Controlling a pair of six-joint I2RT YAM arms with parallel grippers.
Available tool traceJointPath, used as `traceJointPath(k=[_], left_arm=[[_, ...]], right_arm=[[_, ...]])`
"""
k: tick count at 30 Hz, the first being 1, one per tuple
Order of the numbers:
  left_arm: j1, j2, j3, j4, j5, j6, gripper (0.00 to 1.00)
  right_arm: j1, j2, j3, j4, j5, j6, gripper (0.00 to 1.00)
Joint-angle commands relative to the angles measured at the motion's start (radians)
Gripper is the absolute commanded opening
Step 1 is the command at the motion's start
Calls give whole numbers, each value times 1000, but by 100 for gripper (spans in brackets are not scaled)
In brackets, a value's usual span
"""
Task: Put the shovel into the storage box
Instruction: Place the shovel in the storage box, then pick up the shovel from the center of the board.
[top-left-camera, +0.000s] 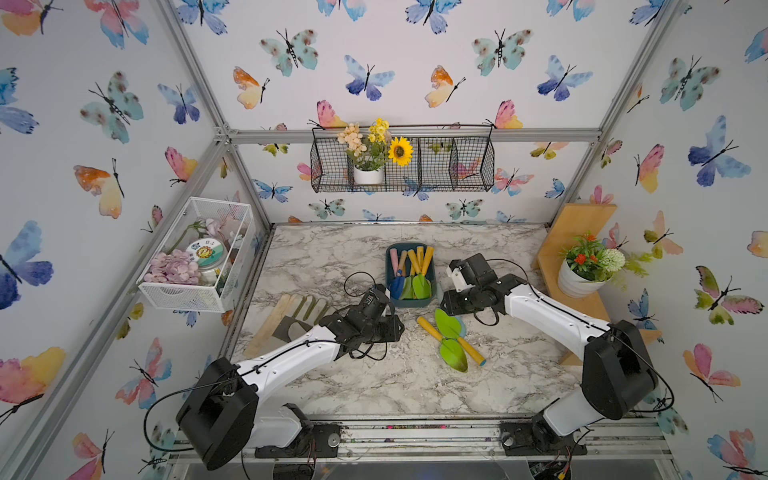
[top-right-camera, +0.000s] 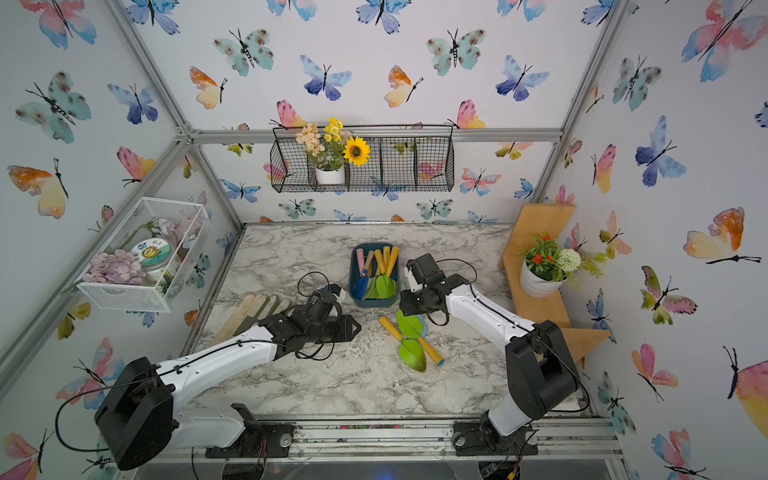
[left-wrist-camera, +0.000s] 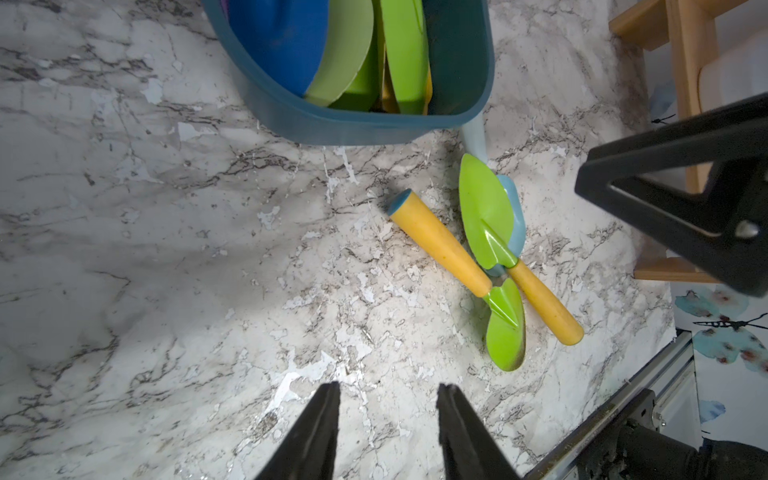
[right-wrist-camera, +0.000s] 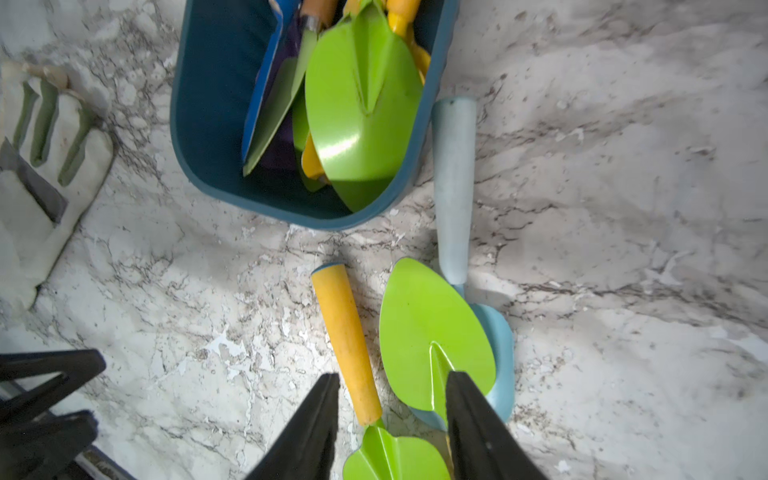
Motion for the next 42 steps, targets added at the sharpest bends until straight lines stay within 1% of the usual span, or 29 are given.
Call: traceJointPath(k=[1,11,18,29,34,39,42], left_arm=[[-3,-19,-31,10,1,-14,45],[-2,-32,-64,19,-13,-33,44],[-2,-26,-74,25,-16,-39,44],[-2,-21,-80,31,-19,-38,44],[-3,-19,-78,31,-23,-39,43],[-3,-24,-78,23,-32,-39,44],[-1,-34,-76,15,-41,-39,43]], right_arm=[[30,-16,-40,4,-20,0,47],[119,53,-61,20,18,18,45],[140,107,-60,35,33,20,42],[177,169,-47,29,89,15,39],[188,192,-43,38,90,12,38],[196,216,-28,40,87,9,34],[200,222,-15,36,83,6,28]])
